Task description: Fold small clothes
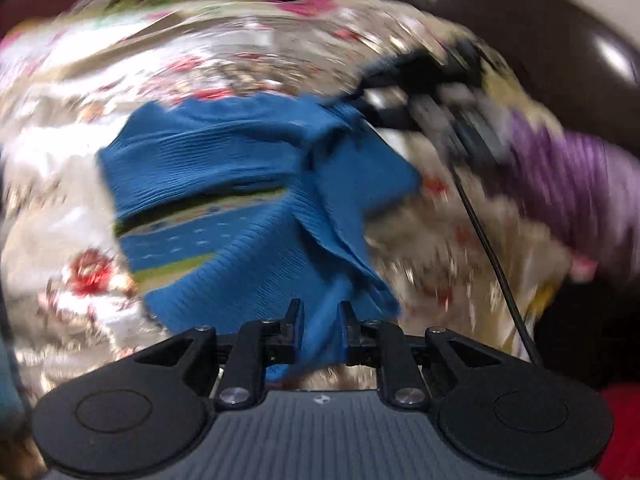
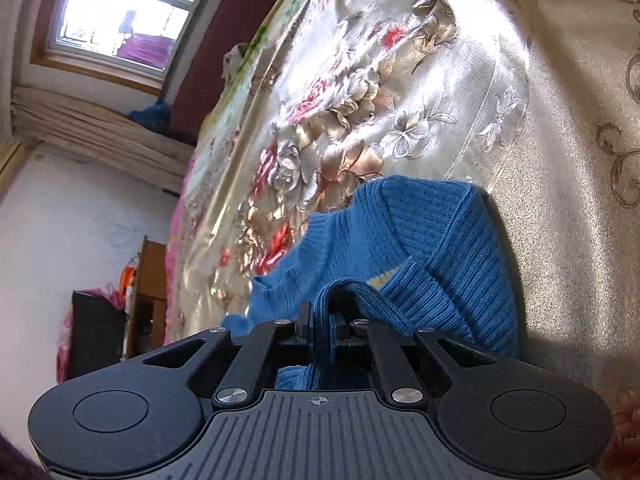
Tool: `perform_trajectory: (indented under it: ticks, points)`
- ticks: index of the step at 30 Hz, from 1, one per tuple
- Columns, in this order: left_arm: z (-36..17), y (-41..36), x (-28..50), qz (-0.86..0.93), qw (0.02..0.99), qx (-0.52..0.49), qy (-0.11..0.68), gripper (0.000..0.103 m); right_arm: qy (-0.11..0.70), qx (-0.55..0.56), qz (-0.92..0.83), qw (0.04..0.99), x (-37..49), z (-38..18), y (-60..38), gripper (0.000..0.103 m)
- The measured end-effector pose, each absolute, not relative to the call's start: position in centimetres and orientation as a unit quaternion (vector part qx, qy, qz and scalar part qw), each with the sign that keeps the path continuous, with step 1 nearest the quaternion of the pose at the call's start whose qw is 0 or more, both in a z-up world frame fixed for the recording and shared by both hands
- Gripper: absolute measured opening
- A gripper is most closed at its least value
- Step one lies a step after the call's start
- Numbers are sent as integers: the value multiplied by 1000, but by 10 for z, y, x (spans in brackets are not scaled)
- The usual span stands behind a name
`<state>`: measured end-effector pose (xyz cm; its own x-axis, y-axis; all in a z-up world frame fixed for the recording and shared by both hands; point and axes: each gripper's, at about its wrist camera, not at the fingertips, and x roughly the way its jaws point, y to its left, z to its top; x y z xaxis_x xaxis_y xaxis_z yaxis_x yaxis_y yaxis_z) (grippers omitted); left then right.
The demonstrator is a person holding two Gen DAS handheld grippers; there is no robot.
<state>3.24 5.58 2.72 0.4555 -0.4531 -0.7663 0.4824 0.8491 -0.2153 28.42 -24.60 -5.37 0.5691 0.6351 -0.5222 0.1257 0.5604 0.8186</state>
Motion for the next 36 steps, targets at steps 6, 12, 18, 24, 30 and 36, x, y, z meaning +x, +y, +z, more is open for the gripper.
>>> perform_trajectory:
  ticks: [6,12,18,24,30,36]
  points:
    - [22,36,19,-290,854,32,431,32,436,431,165,772,279,-54,-247,9]
    - [10,11,14,-289,862,90,407,40,438,428,166,773,276,-52,-249,11]
    - [-1,-1,11,-278,863,119,404,44,436,424,169,776,276,-50,-248,11]
    - [-5,17,38,-236,878,43,415,15,436,425,170,775,276,-51,-247,11]
    - [34,61,69,-199,905,-42,373,14,400,402,191,801,272,-19,-249,9]
    - [68,103,116,-151,935,-78,311,13,361,410,189,816,280,3,-252,8]
